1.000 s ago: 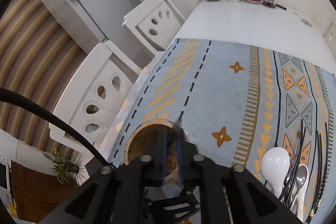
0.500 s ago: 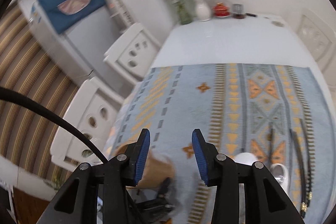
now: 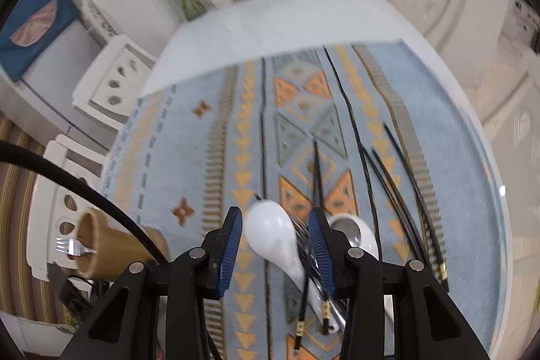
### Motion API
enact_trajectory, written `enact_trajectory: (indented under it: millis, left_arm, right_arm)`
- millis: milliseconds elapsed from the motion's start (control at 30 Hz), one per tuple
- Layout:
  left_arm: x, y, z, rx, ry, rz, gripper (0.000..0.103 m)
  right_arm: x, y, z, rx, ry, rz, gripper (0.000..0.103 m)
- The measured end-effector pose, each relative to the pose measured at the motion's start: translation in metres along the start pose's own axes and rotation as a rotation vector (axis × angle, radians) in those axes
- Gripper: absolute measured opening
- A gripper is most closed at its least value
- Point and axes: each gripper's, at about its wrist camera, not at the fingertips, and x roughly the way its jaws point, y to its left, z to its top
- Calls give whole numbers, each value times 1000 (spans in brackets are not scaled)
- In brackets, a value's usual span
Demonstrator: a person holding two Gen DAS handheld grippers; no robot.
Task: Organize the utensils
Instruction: 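Move the right gripper to the pile and grasp a silver spoon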
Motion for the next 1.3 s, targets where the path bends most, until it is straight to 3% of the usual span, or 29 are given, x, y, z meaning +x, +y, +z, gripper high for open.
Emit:
enact_trajectory:
  millis: [200, 367, 700, 1033, 1300]
  left_arm:
    - [0, 0, 0, 0, 0, -1, 98]
    - [0, 0, 0, 0, 0, -1, 98]
    - [0, 0, 0, 0, 0, 0, 98]
    - [0, 0, 1, 0, 1, -1, 98]
    - [0, 0, 1, 0, 1, -1, 98]
  right_arm:
    - [25, -20, -12, 42, 82, -2, 36]
    - [41, -27, -16, 24, 114, -77, 31]
    - [49, -56, -18, 63, 153, -124, 28]
    - [59, -67, -26, 95, 199, -91, 28]
    - [72, -51, -17, -10, 183, -175, 29]
